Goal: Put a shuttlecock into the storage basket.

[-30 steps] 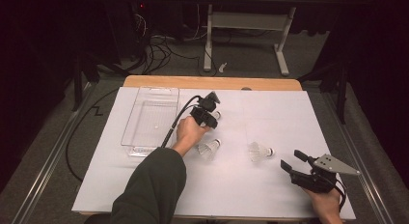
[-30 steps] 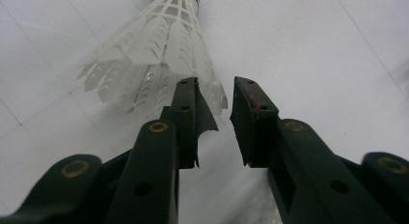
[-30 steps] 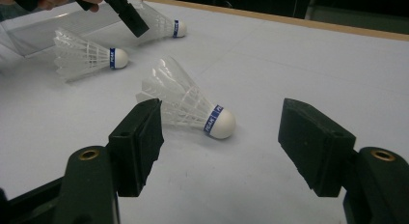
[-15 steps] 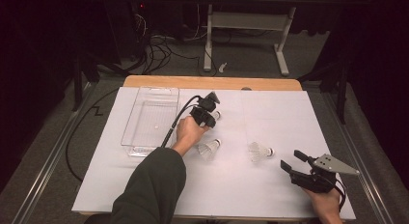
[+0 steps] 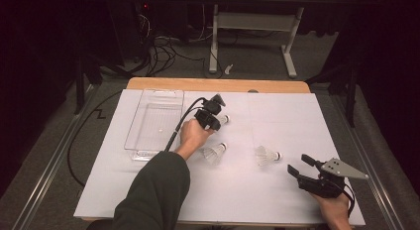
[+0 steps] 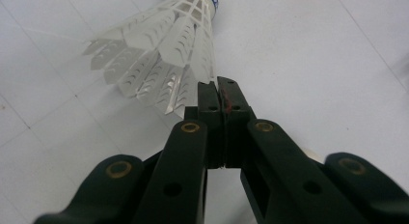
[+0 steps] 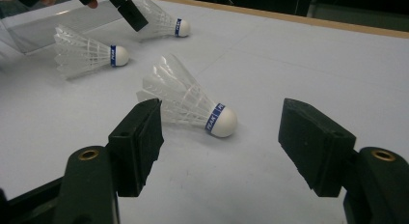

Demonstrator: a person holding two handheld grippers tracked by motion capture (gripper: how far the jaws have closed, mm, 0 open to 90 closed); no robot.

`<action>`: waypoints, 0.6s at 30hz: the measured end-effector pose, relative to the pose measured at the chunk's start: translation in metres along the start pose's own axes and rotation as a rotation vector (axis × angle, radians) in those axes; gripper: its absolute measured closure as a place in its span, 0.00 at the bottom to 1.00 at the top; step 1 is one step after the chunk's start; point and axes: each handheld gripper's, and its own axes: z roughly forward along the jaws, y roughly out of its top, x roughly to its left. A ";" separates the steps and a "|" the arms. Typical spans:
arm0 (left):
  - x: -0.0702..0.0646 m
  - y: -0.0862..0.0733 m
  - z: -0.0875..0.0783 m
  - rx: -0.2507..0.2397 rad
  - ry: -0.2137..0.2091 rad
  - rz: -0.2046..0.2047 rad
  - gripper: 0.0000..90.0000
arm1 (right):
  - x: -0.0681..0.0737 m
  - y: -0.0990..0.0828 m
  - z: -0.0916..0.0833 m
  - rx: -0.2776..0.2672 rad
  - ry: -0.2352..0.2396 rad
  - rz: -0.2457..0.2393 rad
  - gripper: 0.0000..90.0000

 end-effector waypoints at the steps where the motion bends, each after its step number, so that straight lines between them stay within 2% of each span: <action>1: 0.000 0.000 0.000 -0.003 0.001 0.002 1.00 | 0.000 0.000 0.000 0.000 0.000 0.000 0.36; 18: -0.002 -0.004 -0.020 -0.023 -0.022 0.043 1.00 | 0.000 0.000 0.000 0.003 0.000 -0.002 0.36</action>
